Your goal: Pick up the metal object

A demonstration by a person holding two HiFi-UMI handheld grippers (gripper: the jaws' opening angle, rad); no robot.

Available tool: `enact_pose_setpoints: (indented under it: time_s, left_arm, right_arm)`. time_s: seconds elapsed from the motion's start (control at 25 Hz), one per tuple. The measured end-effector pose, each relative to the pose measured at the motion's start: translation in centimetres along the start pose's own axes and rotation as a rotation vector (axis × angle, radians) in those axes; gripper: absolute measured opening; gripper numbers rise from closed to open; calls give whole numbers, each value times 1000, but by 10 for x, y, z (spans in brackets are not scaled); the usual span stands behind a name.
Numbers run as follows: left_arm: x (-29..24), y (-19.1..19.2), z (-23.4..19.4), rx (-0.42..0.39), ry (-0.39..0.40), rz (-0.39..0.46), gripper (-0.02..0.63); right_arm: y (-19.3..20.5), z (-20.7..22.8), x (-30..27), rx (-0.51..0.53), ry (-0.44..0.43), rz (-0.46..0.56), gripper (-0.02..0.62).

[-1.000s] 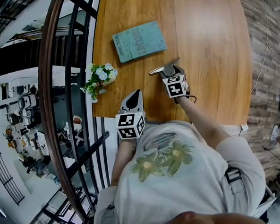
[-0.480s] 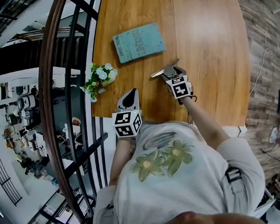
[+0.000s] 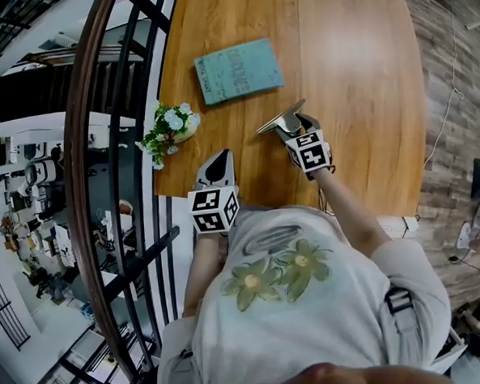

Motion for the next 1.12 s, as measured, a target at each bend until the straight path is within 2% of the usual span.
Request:
enact_pose_setpoints:
  time_s: [1.12]
  left_arm:
    - [10, -2, 4, 0, -6, 41, 15]
  right_arm:
    - [-41, -26, 53, 96, -72, 132, 293]
Point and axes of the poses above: the fingertips, and each gripper's own axes: x backward along the fingers, z to its right, y out of its underside, the point moved 5 cm from there along x, backward along the fingers, and after that the axes turned 2 degrees about -x, right-handed, at the moved point
